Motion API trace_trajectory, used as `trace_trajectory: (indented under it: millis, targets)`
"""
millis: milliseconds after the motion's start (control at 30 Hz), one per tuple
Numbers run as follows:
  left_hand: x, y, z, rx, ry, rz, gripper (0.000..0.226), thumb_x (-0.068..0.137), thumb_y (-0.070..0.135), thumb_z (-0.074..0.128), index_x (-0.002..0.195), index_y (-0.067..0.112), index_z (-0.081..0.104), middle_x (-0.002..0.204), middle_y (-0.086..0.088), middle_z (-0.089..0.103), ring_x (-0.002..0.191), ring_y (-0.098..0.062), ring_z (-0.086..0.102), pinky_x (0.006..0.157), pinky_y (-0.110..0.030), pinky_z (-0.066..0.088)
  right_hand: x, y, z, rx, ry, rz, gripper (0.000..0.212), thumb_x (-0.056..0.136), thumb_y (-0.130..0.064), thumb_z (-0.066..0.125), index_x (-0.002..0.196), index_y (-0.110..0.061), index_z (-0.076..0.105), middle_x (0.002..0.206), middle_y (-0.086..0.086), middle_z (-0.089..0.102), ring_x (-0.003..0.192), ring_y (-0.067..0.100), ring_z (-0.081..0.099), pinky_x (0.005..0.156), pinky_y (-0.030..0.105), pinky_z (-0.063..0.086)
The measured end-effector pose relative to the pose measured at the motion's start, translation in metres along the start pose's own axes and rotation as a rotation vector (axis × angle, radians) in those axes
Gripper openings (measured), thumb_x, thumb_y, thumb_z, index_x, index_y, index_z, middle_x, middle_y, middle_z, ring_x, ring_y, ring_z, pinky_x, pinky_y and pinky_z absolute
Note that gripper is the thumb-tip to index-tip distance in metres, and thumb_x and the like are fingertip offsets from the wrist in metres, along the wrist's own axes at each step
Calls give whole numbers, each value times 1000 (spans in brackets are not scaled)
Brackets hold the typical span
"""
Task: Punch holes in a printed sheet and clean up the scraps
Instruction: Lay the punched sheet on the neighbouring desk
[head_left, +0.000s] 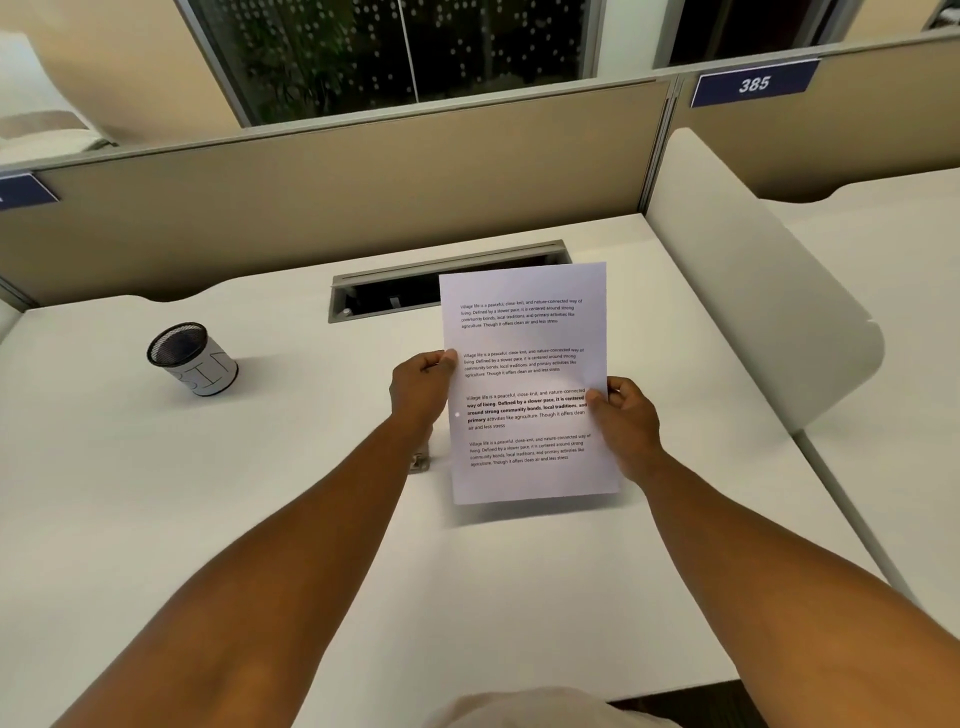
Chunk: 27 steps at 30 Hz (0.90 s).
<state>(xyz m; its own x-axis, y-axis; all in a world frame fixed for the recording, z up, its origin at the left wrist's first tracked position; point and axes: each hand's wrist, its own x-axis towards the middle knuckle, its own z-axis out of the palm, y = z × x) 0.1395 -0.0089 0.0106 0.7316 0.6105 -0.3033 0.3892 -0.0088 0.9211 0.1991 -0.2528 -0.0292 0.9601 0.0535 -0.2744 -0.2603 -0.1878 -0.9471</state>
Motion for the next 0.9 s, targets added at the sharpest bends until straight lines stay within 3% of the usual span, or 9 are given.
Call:
trace_trajectory:
  millis: [100, 233, 367, 567, 700, 900]
  targets:
    - [3, 1, 4, -1, -13, 1, 12, 89, 39, 65, 86, 29, 71, 100, 6, 75, 96, -18, 71, 94, -44, 55, 3, 1, -3, 6, 12, 11, 15, 89, -20, 63, 104, -21, 61, 105, 2, 71, 97, 25, 68, 90, 44, 55]
    - [3, -3, 13, -8, -32, -39, 10, 87, 36, 68, 88, 27, 71, 98, 3, 75, 94, -19, 72, 93, -43, 56, 6, -5, -5, 13, 55, 12, 17, 92, -17, 59, 108, -15, 60, 109, 7, 69, 94, 24, 65, 85, 35, 54]
    - [4, -14, 24, 56, -15, -82, 25, 77, 39, 68, 98, 26, 73, 91, 8, 76, 92, -18, 72, 92, -43, 56, 16, -9, -12, 1, 72, 21, 18, 92, -14, 56, 110, -12, 59, 111, 9, 68, 91, 22, 63, 81, 31, 51]
    - [5, -11, 45, 63, -14, -86, 16, 84, 26, 70, 100, 23, 68, 87, 7, 74, 83, -14, 71, 89, -41, 58, 38, -20, -26, -120, 108, 26, 22, 91, -12, 49, 110, -12, 60, 110, 8, 66, 95, 26, 62, 77, 29, 46]
    - [14, -5, 62, 78, -25, -92, 22, 83, 23, 71, 105, 19, 71, 84, 8, 74, 81, -13, 71, 89, -39, 58, 53, -20, -34, -218, 130, 56, 31, 90, -9, 42, 114, -12, 61, 111, 8, 66, 91, 22, 57, 73, 27, 41]
    - [26, 1, 93, 113, -24, -133, 18, 82, 23, 73, 100, 19, 71, 90, 5, 74, 79, -14, 73, 90, -37, 57, 73, -15, -43, -321, 206, 75, 38, 91, -4, 40, 121, -10, 62, 121, 10, 65, 109, 28, 59, 92, 33, 49]
